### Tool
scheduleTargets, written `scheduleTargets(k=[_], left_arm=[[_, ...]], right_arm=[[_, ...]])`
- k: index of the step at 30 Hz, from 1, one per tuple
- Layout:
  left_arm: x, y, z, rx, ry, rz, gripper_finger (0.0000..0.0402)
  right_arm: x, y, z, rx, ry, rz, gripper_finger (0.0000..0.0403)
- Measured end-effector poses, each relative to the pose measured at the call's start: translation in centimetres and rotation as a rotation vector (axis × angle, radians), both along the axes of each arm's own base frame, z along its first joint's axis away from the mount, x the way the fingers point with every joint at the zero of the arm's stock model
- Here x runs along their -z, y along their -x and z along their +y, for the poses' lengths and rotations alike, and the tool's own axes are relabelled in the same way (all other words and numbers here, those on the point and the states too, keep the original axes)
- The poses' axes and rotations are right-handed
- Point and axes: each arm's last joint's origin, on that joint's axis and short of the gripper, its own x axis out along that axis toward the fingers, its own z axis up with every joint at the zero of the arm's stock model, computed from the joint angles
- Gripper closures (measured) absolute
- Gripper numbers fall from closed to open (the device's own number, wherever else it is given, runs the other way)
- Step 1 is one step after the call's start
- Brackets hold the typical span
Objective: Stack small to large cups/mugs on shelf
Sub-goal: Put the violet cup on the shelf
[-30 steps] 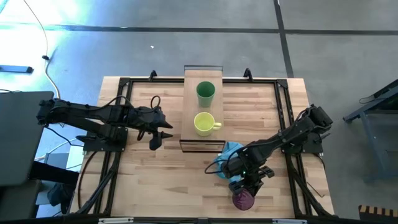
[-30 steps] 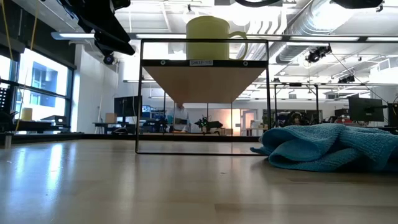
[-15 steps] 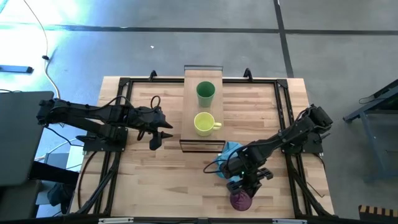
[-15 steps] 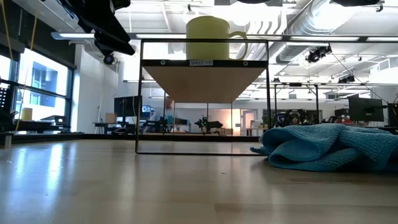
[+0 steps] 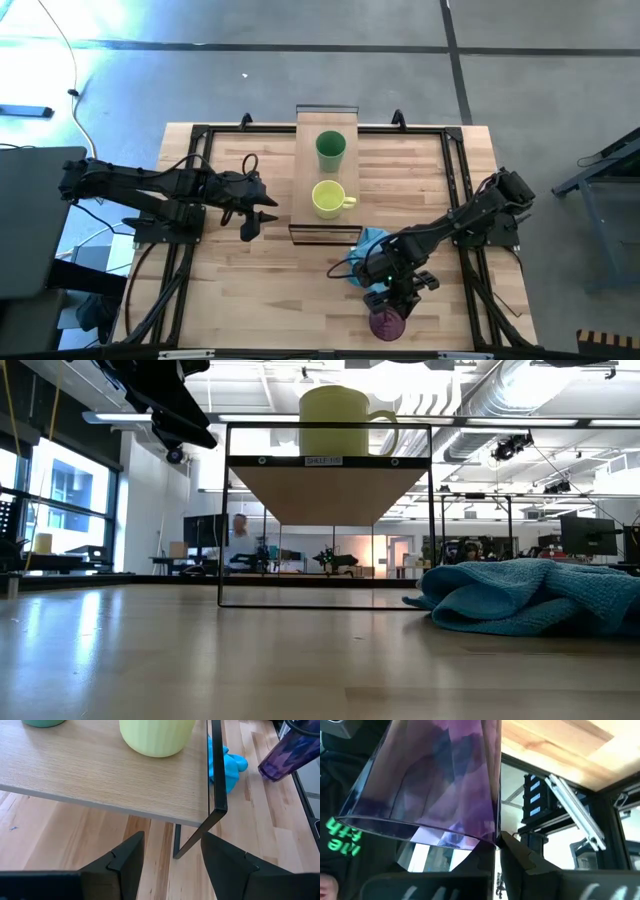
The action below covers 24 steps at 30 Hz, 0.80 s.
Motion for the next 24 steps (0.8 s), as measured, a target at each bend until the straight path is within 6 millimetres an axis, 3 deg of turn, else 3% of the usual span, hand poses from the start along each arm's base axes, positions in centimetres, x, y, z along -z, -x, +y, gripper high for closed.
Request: scheduleTargets(k=[10, 24], left_arm=[[0.01, 0.0, -0.01, 0.0, 0.0, 0.0, 0.0218], [0.0, 0.0, -0.01, -0.009, 0.011, -0.001, 0.0218]], right_arm=[[-0.06, 0.04, 0.0, 0.003, -0.011, 0.015, 0.0335], [0.26, 0.54, -0.44, 0.004, 0.082, 0.035, 0.0331]])
